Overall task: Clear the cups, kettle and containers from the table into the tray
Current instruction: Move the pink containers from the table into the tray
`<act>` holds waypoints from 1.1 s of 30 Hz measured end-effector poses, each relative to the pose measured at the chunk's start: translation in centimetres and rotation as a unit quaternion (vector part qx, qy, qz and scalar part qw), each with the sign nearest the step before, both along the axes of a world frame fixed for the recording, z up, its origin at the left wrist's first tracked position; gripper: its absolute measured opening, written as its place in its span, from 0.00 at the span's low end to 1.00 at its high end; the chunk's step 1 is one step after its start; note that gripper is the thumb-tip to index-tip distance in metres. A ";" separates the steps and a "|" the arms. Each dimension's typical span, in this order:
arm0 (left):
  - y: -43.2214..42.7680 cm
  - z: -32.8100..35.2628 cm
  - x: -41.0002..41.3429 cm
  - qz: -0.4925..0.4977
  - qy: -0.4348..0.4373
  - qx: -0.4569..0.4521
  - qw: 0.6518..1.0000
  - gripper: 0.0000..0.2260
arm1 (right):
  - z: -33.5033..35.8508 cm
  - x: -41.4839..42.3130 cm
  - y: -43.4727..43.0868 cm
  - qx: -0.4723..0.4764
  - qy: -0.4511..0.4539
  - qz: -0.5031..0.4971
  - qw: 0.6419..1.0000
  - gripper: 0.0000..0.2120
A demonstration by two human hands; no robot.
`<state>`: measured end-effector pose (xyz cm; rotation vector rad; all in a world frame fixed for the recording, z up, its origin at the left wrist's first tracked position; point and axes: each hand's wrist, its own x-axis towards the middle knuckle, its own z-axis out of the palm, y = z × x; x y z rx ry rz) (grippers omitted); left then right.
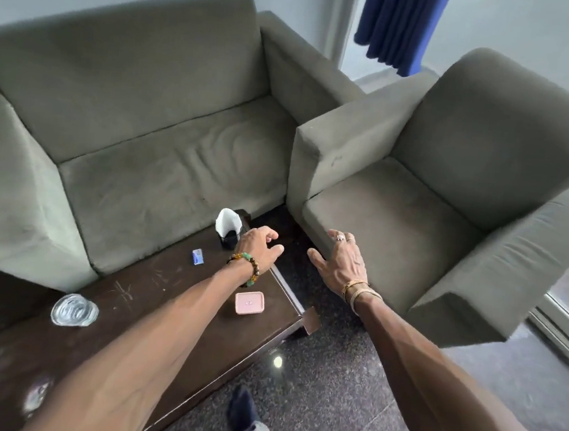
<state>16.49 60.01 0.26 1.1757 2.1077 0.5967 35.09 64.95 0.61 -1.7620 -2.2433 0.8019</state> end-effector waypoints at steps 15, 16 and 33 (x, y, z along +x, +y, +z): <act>-4.8 -17.1 -3.6 0.291 -0.139 -0.109 0.940 0.14 | -14.9 -10.3 2.6 -0.145 -0.054 0.239 0.959 0.28; -5.2 -18.7 -3.0 0.310 -0.157 -0.113 0.931 0.14 | -16.3 -10.4 2.5 -0.151 -0.065 0.260 0.951 0.27; -7.1 -31.9 -0.4 0.585 -0.325 -0.125 0.733 0.20 | -29.8 -14.9 1.1 -0.214 -0.161 0.385 0.884 0.18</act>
